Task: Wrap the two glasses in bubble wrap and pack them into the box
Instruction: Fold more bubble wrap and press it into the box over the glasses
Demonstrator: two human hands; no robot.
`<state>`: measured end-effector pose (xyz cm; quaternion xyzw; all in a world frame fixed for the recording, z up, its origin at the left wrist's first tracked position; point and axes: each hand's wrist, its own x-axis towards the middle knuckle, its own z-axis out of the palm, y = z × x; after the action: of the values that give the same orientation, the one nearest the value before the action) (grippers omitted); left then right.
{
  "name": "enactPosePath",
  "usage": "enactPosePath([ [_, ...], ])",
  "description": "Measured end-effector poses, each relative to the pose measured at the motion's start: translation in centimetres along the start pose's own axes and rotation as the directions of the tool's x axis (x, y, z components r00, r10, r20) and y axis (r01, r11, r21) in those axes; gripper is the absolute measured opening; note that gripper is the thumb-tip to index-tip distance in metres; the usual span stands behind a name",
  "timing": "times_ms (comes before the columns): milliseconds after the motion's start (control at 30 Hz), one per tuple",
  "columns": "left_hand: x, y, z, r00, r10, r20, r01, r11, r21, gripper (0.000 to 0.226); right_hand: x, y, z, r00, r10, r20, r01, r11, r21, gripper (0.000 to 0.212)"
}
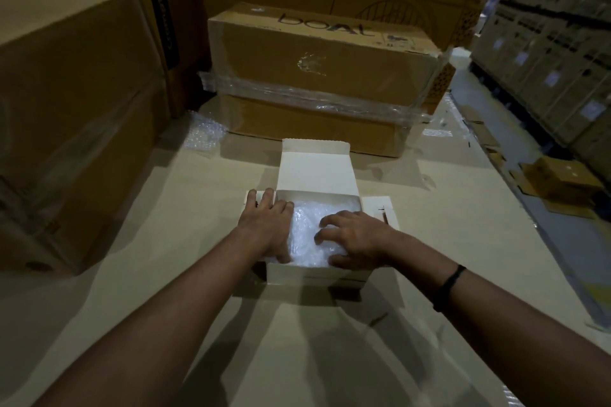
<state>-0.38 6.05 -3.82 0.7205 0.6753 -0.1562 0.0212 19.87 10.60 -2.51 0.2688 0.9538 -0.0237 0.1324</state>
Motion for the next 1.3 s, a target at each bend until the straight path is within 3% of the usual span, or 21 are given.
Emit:
enactPosePath([
  [100,-0.1,0.0,0.0,1.000,-0.004,-0.007,0.004,1.000,-0.005,0.114,0.0,0.2,-0.8,0.999,-0.002,0.048,0.000,0.999,0.033,0.050],
  [200,0.0,0.0,-0.1,1.000,-0.004,0.004,0.004,1.000,-0.011,0.115,0.4,0.3,-1.3,1.000,-0.003,0.002,0.002,0.998,0.060,0.048],
  [333,0.0,0.1,-0.1,1.000,-0.007,0.002,0.007,1.000,-0.013,0.112,1.2,-0.4,-0.5,0.997,0.021,0.076,-0.025,0.999,0.048,0.051],
  [433,-0.2,0.0,0.1,1.000,-0.004,-0.008,0.004,1.000,-0.020,0.112,0.3,0.5,-1.2,0.997,0.042,0.060,-0.058,0.958,0.280,0.052],
  [500,-0.1,-0.1,0.1,1.000,-0.001,-0.009,0.000,1.000,-0.030,0.112,-1.1,2.2,-2.3,0.988,0.138,-0.074,-0.093,0.898,0.431,0.042],
  [600,-0.1,-0.1,0.1,1.000,0.003,-0.009,-0.003,1.000,-0.026,0.112,-3.3,3.5,-3.1,0.962,0.107,-0.250,-0.029,0.955,0.296,0.019],
  [733,0.0,-0.1,0.2,1.000,0.005,-0.010,-0.005,1.000,-0.024,0.111,-4.2,2.8,-0.6,0.978,-0.121,-0.169,0.119,0.993,-0.024,0.022],
  [833,0.0,-0.2,0.3,1.000,0.007,-0.021,-0.007,1.000,-0.016,0.111,-3.7,3.2,0.2,0.995,-0.076,-0.066,0.062,0.978,-0.200,0.027],
  [1033,0.0,-0.1,0.3,1.000,0.003,-0.026,-0.004,1.000,-0.008,0.111,-2.7,1.6,-2.3,0.941,0.142,0.306,-0.104,0.985,-0.138,0.042],
  [1200,0.1,-0.1,0.4,1.000,0.000,-0.028,-0.001,1.000,-0.014,0.112,-1.9,2.7,-3.5,0.979,0.188,0.080,-0.175,0.974,-0.146,0.041],
  [1300,0.1,-0.1,0.3,1.000,0.002,-0.024,-0.002,1.000,-0.010,0.112,-1.3,3.0,-3.0,0.938,0.251,0.240,-0.216,0.963,-0.164,0.072],
])
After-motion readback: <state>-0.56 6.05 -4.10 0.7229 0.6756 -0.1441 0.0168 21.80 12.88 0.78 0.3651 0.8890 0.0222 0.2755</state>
